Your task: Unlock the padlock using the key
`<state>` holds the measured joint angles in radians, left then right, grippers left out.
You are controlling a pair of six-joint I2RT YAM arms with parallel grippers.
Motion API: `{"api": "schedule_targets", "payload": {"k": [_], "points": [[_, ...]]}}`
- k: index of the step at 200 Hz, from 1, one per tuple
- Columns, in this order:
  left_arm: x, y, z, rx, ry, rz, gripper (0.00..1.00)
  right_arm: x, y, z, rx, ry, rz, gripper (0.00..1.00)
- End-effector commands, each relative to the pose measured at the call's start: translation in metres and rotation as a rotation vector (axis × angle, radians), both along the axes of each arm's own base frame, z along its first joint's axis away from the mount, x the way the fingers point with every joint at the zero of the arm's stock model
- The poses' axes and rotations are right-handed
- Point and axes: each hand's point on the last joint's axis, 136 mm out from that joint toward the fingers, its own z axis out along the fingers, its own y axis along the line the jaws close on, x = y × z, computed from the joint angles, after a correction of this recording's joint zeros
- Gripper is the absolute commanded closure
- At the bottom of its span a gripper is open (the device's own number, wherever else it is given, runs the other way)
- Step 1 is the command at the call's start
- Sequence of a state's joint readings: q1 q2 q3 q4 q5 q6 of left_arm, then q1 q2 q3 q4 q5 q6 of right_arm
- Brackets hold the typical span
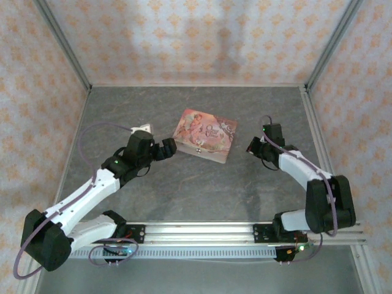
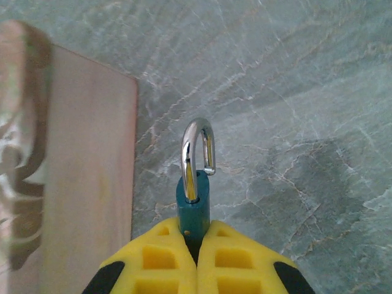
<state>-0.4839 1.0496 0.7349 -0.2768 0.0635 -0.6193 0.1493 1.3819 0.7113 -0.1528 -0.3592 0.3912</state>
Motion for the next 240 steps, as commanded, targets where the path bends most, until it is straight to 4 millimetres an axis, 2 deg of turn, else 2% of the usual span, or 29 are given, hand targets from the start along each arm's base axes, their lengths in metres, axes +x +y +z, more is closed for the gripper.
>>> {"api": "schedule_targets", "payload": {"k": [1,45,53,62,86,104,127,130,136,139,164,194,215,240], "points": [[0.000,0.005,-0.006,0.023,-0.007,0.021,0.00,0.012,0.004,-0.010,0.111,0.010,-0.047,1.00],[-0.001,0.006,-0.009,0.027,-0.002,0.025,0.00,0.019,0.002,-0.035,0.155,0.070,-0.093,1.00],[-0.001,0.006,-0.009,0.029,-0.002,0.028,0.00,0.019,0.001,-0.037,0.155,0.077,-0.099,0.95],[0.000,0.007,-0.010,0.031,-0.001,0.031,0.00,0.017,-0.002,-0.039,0.145,0.088,-0.113,0.83],[0.001,0.008,-0.009,0.043,0.001,0.037,0.00,0.011,-0.013,-0.026,0.095,0.067,-0.138,0.65],[0.004,0.009,-0.006,0.062,-0.002,0.042,0.00,0.003,-0.031,-0.012,0.049,0.049,-0.175,0.57],[0.012,0.016,0.005,0.119,-0.022,0.067,0.00,-0.005,-0.062,0.020,-0.119,-0.006,-0.233,0.51],[0.013,0.018,0.007,0.132,-0.026,0.073,0.00,-0.005,-0.066,0.025,-0.141,-0.016,-0.244,0.47],[0.017,0.023,0.011,0.161,-0.029,0.087,0.00,-0.004,-0.074,0.035,-0.181,-0.036,-0.264,0.07],[0.019,0.025,0.013,0.177,-0.028,0.097,0.00,-0.004,-0.078,0.039,-0.202,-0.043,-0.274,0.00],[0.043,0.052,0.029,0.310,0.012,0.170,0.00,0.008,-0.109,0.078,-0.373,-0.095,-0.358,0.01],[0.069,0.092,0.046,0.507,-0.045,0.248,0.00,0.019,-0.149,0.108,-0.601,-0.188,-0.491,0.01],[0.072,0.132,0.043,0.680,-0.127,0.366,0.00,0.022,-0.159,0.105,-0.717,-0.267,-0.476,0.01],[0.070,0.168,0.008,0.718,-0.058,0.436,0.00,0.017,-0.164,0.082,-0.789,-0.289,-0.454,0.01]]}}
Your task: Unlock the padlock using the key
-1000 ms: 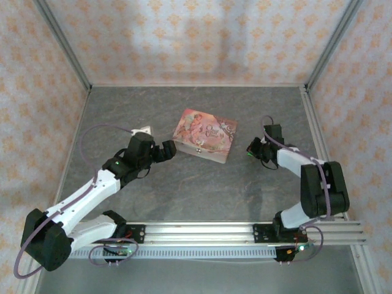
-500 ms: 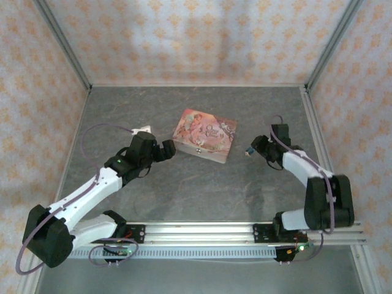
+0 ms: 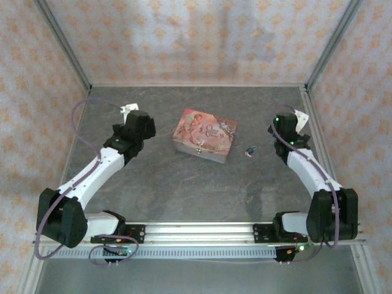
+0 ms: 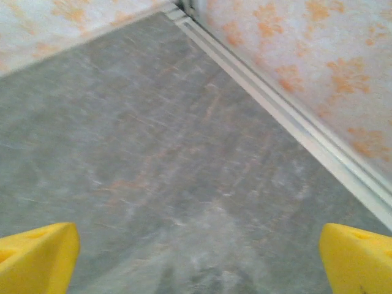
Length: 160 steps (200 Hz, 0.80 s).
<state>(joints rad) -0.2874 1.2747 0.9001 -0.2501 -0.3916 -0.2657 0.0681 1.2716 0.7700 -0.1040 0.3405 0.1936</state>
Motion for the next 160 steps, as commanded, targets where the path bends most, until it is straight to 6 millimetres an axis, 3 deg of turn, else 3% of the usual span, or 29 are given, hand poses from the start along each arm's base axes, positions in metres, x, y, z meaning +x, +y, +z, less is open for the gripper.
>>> {"api": "schedule_targets", "payload": {"k": [1,40,62,74,92,102,111,122,133,160], "points": [[0.002,0.044,-0.013,0.147,-0.001,0.120,0.00,-0.004,-0.021,-0.003,-0.174,-0.023,-0.044,0.01],[0.006,0.067,-0.072,0.224,0.004,0.184,0.00,-0.002,-0.017,-0.027,-0.176,-0.154,-0.015,0.01],[0.015,0.057,-0.065,0.196,-0.111,0.089,0.00,0.002,-0.005,-0.034,-0.154,-0.218,0.067,0.01],[0.011,0.062,-0.068,0.185,-0.164,0.099,0.00,0.007,0.009,-0.029,-0.098,-0.302,0.138,0.01],[0.008,0.059,-0.075,0.160,-0.200,0.066,0.00,0.009,0.024,-0.054,-0.087,-0.320,0.236,0.01],[0.009,0.059,-0.075,0.149,-0.209,0.056,0.00,0.011,0.026,-0.051,-0.118,-0.408,0.248,0.01],[0.011,0.053,-0.084,0.111,-0.210,-0.003,0.00,0.009,0.031,-0.056,-0.104,-0.353,0.275,0.01],[0.013,0.056,-0.088,0.115,-0.248,0.001,0.00,0.013,0.029,-0.062,-0.084,-0.272,0.261,0.01],[0.013,0.056,-0.090,0.087,-0.200,-0.003,0.00,0.022,0.013,-0.061,-0.119,-0.279,0.163,0.01],[0.013,0.058,-0.090,0.094,-0.216,-0.003,0.00,0.022,0.017,-0.060,-0.123,-0.274,0.177,0.01]]}}
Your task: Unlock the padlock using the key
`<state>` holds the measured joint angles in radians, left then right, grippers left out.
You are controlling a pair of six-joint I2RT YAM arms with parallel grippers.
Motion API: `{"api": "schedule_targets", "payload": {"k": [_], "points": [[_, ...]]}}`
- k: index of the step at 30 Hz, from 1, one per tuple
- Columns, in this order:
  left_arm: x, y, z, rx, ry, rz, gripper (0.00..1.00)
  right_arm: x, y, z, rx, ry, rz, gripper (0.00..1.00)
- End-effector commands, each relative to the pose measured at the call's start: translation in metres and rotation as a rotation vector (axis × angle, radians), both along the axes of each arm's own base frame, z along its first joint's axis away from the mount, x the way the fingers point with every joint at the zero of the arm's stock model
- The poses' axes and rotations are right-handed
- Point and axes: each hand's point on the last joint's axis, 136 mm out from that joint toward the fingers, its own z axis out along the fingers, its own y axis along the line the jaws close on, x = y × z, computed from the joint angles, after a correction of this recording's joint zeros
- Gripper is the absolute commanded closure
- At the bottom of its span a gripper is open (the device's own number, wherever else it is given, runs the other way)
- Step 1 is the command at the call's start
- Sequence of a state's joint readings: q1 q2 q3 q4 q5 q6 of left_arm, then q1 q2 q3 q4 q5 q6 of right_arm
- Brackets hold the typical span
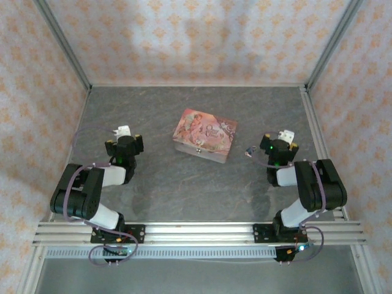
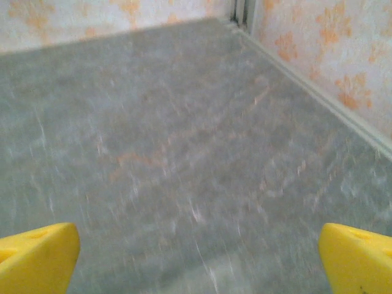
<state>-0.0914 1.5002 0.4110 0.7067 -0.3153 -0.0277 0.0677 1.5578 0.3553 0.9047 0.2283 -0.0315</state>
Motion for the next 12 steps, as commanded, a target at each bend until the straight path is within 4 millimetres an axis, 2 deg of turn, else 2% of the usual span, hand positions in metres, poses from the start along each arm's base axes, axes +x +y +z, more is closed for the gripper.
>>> {"api": "schedule_targets", "payload": {"k": [1,12], "points": [[0.0075,-0.0027,0.0124,-0.008,-0.064,-0.025,0.00,0.0056,-0.0008,0.0152,-0.015,-0.066,-0.018,0.01],[0.0081,-0.0028,0.0133,-0.013,-0.063,-0.025,0.00,0.0059,-0.0021,0.0129,0.004,-0.041,-0.016,0.01]]}}
